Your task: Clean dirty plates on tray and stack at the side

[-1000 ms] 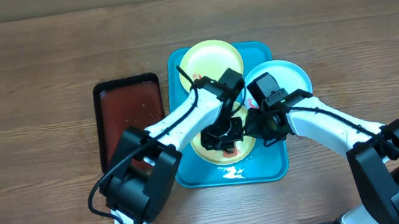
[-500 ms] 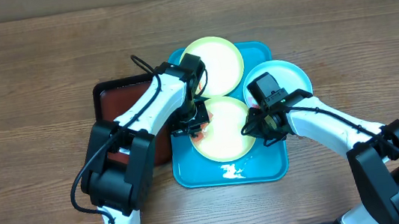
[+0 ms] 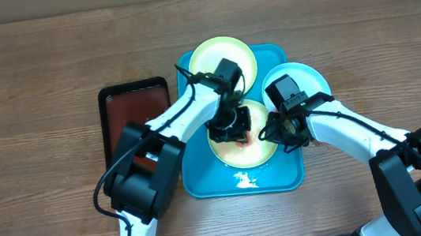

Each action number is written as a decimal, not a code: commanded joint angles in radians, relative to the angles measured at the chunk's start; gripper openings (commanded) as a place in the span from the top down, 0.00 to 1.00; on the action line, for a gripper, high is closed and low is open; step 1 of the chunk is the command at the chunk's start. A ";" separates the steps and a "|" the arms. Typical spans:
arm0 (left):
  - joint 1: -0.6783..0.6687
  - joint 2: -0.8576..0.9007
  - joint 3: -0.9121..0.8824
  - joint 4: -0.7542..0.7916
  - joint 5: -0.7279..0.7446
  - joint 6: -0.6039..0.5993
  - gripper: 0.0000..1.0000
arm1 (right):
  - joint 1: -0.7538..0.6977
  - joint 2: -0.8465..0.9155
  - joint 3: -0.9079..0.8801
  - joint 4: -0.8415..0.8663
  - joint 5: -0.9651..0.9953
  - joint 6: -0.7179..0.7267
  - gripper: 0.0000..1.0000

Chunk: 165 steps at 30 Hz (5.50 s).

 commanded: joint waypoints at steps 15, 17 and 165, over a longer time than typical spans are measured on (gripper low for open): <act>-0.003 0.052 0.080 -0.179 -0.203 -0.008 0.96 | 0.000 0.052 -0.038 0.007 0.060 -0.055 0.96; 0.012 0.050 0.119 -0.262 -0.328 -0.029 0.96 | 0.000 0.052 -0.038 0.007 0.060 -0.055 0.96; 0.381 -0.337 0.343 -0.512 -0.218 0.227 0.42 | 0.058 0.086 0.090 -0.228 -0.019 -0.219 0.86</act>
